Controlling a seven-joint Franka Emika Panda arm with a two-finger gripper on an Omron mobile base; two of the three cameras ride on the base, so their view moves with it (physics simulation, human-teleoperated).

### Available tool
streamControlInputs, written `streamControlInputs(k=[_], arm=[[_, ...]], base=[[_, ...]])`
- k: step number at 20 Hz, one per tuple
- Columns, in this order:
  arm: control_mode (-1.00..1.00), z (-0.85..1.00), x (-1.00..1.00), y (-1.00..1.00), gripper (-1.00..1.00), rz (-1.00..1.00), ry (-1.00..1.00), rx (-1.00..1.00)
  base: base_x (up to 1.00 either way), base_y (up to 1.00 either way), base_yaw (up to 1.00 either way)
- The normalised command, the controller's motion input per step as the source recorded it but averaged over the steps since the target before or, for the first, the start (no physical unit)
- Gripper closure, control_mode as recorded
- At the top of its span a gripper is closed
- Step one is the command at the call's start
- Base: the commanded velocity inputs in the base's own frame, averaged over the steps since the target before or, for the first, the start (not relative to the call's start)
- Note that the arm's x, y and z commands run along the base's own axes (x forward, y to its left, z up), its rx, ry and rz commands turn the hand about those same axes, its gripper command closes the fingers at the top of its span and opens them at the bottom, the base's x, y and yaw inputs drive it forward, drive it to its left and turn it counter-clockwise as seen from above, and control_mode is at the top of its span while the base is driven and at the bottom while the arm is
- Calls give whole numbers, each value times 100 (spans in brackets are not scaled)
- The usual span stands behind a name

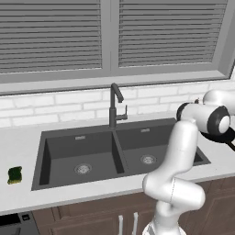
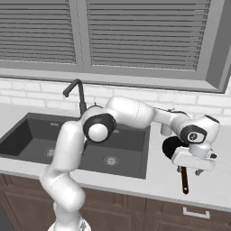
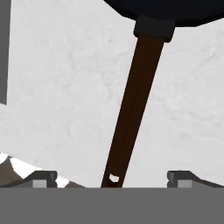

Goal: Pick the pan and sponge and place them into the sink. Then turn on the water.

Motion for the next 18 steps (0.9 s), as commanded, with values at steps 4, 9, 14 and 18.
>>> streamControlInputs(k=[4, 9, 14, 18], arm=[[-100, -7, 21, -27, -100, 0, 8, 0], [-100, -20, 5, 6, -100, -1, 1, 0], [-100, -27, 0, 22, -100, 0, 0, 0], [-100, -36, 0, 22, -100, 0, 0, 0]], base=[[0, 0, 0], [0, 0, 0], [0, 0, 0], [0, 0, 0]])
